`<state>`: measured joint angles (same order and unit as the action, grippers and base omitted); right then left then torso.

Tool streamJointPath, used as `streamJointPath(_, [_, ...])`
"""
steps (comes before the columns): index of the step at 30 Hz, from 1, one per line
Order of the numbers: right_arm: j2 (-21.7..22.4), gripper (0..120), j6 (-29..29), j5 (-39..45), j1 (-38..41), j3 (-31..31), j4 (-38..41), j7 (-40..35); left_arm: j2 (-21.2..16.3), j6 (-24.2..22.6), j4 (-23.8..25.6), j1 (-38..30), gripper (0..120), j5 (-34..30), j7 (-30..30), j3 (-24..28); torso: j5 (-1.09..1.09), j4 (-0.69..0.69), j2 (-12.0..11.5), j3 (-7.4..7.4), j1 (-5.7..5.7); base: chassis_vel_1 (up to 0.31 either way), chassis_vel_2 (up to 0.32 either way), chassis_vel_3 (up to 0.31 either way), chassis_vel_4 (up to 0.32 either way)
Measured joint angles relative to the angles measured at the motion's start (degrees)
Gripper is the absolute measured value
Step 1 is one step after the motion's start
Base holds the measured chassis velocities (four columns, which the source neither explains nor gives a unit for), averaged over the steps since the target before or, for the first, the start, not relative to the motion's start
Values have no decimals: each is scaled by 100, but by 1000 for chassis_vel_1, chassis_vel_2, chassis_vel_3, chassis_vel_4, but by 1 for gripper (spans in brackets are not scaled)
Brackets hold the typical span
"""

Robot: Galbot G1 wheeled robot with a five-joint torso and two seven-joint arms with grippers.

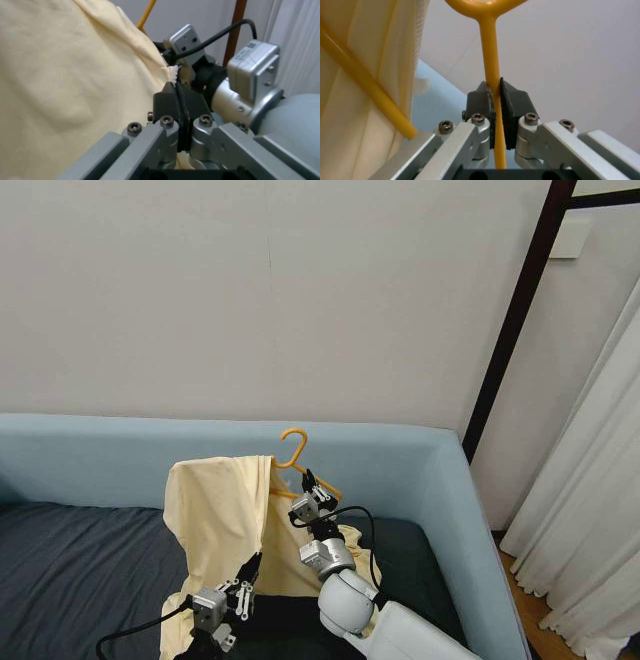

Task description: Pick up the clothes from the sofa and hang them on the clothes hanger.

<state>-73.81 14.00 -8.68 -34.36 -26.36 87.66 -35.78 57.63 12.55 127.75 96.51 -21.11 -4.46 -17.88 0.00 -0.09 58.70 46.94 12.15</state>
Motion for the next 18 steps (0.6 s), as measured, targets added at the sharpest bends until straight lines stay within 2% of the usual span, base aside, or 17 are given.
streamJointPath(11, [132, 3, 4, 123, -59, -114, 270, 176, 117, 78, -498, -23, 0, 577, -60, -44, -1, 0, 0, 0, 0, 0, 0, 0, 0])
streamJointPath(18, [207, 3, 1, -60, -101, -137, 256, 280, 117, 97, -564, -111, 0, 597, -192, -84, 0, 1, 0, 0, 0, 0, 0, 0, 0])
